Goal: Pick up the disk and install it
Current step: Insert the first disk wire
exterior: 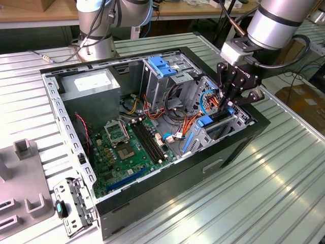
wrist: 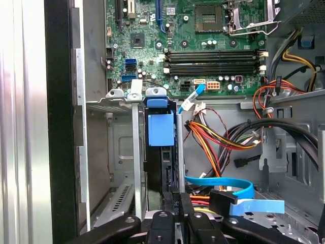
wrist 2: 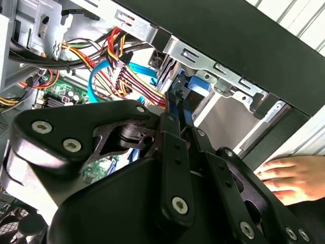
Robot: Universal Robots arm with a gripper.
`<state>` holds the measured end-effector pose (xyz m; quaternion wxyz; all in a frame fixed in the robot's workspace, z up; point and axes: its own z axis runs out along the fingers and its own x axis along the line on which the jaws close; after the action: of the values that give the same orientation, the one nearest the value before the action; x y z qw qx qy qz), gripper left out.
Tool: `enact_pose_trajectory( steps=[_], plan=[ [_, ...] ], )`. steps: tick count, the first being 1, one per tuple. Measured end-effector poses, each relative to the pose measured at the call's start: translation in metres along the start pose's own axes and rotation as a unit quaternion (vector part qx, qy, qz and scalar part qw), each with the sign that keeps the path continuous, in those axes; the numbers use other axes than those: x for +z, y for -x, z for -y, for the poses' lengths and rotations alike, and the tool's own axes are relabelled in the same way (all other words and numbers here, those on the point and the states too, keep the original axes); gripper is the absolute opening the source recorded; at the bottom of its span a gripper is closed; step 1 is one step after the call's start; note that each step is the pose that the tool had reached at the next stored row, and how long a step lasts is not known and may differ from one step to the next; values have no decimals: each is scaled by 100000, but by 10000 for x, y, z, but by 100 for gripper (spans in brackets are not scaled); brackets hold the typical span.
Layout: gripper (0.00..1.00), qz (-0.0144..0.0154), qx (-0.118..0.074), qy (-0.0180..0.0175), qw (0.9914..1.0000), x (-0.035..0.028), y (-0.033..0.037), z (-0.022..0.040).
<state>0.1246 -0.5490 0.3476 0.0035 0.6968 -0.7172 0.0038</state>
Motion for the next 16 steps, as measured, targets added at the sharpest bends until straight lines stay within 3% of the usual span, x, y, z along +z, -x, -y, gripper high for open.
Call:
enact_pose_trajectory(
  steps=[16],
  plan=[
    [17,103,2,2,100000,39,-5,0]
  ],
)
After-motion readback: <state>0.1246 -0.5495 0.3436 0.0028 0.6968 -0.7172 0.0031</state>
